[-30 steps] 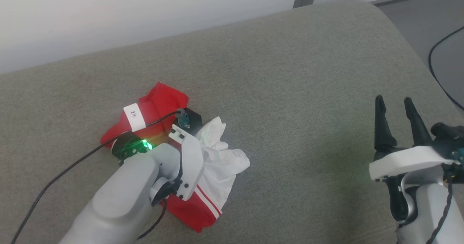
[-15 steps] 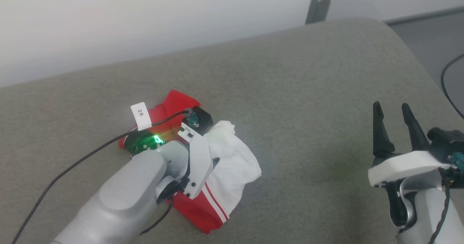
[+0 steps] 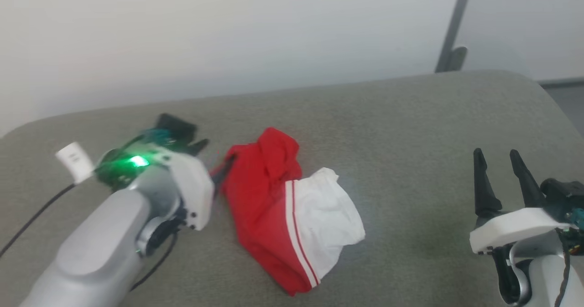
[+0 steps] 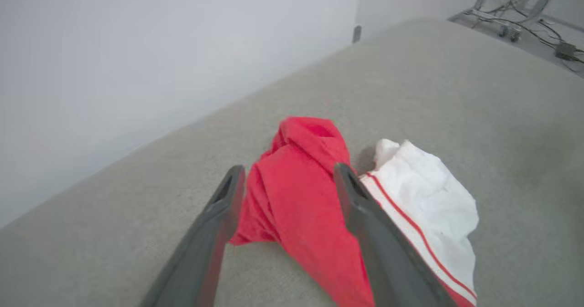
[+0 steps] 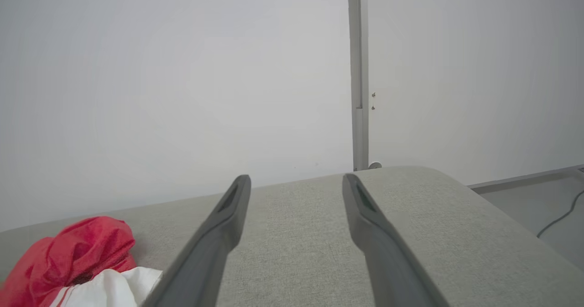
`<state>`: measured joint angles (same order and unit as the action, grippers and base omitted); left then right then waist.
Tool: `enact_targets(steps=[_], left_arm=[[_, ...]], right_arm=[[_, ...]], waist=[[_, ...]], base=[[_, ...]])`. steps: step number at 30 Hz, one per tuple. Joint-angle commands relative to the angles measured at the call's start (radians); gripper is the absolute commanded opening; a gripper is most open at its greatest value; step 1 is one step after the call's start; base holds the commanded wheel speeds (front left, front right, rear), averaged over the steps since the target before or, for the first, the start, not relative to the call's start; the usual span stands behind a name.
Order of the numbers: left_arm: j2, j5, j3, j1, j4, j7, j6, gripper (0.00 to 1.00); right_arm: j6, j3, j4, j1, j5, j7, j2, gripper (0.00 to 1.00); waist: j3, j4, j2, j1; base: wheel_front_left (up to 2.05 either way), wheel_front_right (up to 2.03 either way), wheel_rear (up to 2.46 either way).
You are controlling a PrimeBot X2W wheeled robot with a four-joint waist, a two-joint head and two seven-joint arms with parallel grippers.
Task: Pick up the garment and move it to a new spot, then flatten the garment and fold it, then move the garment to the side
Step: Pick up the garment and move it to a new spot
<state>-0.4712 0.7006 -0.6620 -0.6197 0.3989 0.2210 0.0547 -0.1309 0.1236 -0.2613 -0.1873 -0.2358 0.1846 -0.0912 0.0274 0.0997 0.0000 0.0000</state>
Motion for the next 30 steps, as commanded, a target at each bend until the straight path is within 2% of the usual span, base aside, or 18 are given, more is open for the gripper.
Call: enact_targets(steps=[1, 12, 19, 30], left_arm=[[-0.011, 0.013, 0.013, 0.025, -0.009, -0.02, -0.01, 1.0], [-0.119, 0.066, 0.173, 0.23, -0.137, -0.247, -0.119, 1.0], [-0.162, 0.111, 0.257, 0.375, -0.177, -0.363, -0.154, 1.0], [-0.203, 0.136, 0.333, 0.542, -0.213, -0.454, -0.19, 1.0]], right_arm=[[0.0, -0.001, 0.002, 0.011, 0.003, -0.001, -0.003, 1.0], [0.0, 0.015, -0.027, 0.051, 0.016, 0.022, -0.028, 1.0], [0.0, 0.023, -0.052, 0.063, 0.023, 0.036, -0.033, 1.0], [0.0, 0.033, -0.062, 0.085, 0.025, 0.046, -0.026, 1.0]], waist=[[0.019, -0.026, 0.0, 0.0], [0.062, -0.1, 0.0, 0.0], [0.075, -0.121, 0.0, 0.0], [0.078, -0.141, 0.0, 0.0]], base=[[0.0, 0.0, 0.0], [0.0, 0.0, 0.0], [0.0, 0.0, 0.0], [0.0, 0.0, 0.0]])
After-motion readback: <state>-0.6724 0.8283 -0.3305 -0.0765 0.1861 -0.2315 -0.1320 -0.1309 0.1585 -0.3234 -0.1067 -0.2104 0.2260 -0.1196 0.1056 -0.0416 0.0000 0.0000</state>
